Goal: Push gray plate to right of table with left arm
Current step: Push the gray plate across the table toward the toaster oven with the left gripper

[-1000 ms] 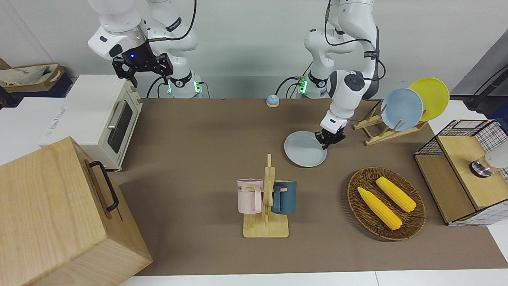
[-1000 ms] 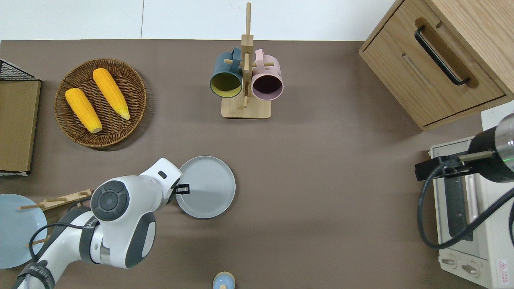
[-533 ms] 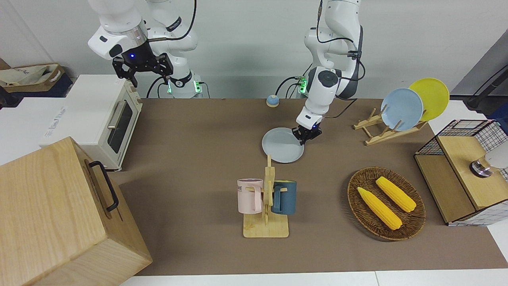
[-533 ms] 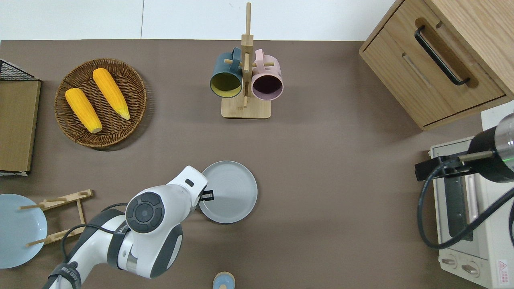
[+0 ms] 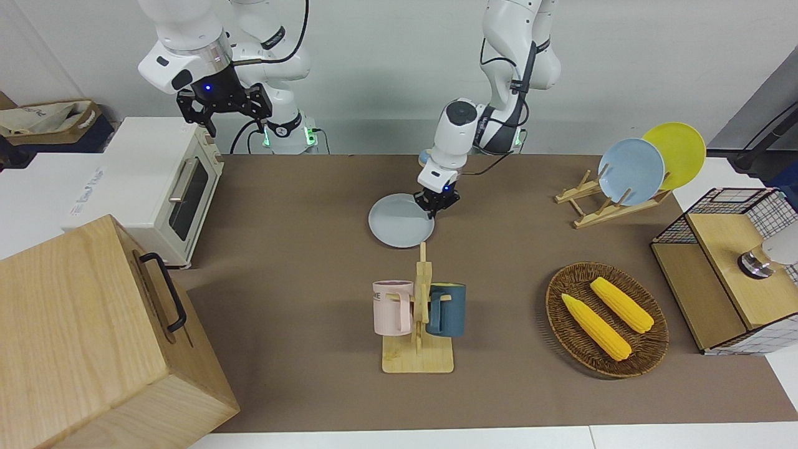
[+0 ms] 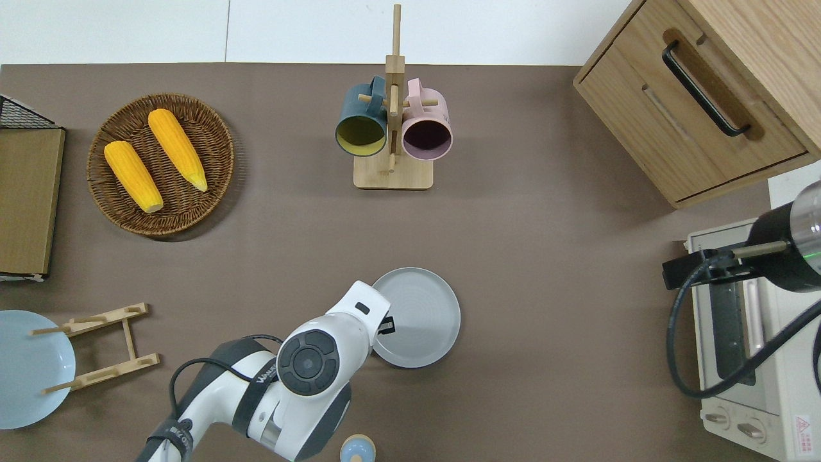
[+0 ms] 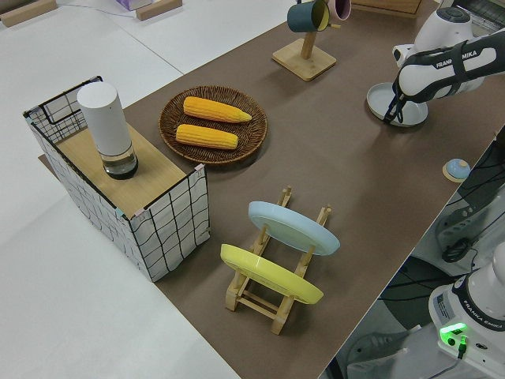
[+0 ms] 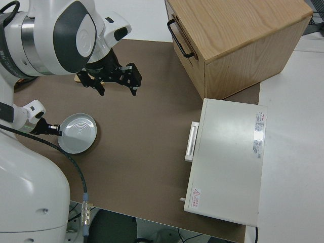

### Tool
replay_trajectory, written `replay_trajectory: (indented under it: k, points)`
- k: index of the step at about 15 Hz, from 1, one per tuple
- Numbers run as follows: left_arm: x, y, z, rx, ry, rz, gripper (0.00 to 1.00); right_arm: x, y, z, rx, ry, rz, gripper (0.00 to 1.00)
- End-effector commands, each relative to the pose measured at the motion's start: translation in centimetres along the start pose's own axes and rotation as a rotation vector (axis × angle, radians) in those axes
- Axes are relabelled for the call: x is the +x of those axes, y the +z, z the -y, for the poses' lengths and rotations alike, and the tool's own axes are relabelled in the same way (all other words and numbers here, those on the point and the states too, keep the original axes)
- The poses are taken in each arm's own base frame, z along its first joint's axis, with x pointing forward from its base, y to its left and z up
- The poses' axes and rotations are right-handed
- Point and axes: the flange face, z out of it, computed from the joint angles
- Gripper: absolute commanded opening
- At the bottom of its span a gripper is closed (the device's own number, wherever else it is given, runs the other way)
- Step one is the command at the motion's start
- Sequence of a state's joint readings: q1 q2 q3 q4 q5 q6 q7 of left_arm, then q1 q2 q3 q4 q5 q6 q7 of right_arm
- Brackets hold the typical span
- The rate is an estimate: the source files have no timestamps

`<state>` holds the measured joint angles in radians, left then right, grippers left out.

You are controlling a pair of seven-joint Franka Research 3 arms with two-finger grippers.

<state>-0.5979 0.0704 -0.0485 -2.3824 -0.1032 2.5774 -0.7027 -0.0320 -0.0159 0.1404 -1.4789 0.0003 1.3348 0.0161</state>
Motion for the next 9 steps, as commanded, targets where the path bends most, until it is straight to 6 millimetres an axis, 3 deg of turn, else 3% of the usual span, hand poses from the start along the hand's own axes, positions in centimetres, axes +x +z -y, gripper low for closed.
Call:
replay_trajectory:
  k: [1,9]
  points:
    - [-0.5,2.2,-4.5,-0.009,-0.041,0.017,0.0,-0.3,-0.4,-0.1,0.004,0.013,0.004,0.983]
    - [-2.7,2.9,-12.7,-0.055,-0.113,0.013,0.0,-0.3,-0.4,-0.1,0.004,0.016,0.004,0.983]
